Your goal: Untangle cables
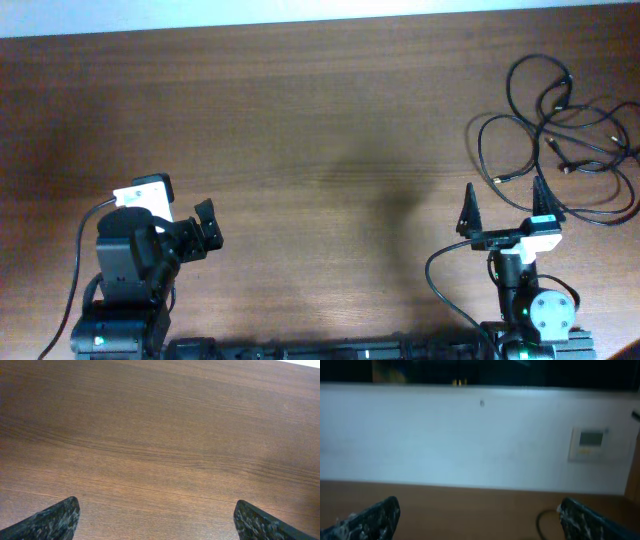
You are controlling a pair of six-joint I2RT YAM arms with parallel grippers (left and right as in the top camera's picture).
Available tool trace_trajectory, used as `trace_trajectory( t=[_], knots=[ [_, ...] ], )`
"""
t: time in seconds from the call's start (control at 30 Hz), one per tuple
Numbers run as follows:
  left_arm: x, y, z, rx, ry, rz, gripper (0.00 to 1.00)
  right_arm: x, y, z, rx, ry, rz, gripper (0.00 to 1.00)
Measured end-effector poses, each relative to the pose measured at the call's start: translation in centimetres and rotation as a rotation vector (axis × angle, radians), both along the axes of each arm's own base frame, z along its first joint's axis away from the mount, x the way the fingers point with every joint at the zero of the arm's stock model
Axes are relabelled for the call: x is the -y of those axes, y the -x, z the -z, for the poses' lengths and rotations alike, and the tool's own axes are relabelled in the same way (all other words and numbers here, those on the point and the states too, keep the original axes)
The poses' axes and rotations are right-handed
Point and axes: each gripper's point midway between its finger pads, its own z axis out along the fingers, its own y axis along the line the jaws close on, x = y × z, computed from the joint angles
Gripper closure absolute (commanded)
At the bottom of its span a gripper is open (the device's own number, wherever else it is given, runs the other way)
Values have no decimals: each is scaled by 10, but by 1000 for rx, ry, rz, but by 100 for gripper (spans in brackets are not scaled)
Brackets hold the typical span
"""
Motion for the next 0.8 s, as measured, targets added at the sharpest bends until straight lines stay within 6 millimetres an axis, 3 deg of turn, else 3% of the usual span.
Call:
trace_trajectory(
  t=[0.2,0.8],
  knots=[
    [0,0,0,0,0,0,1,0,-5,70,-275,-7,2,2],
    [0,0,0,0,0,0,1,1,-5,70,-274,3,5,2]
  ],
)
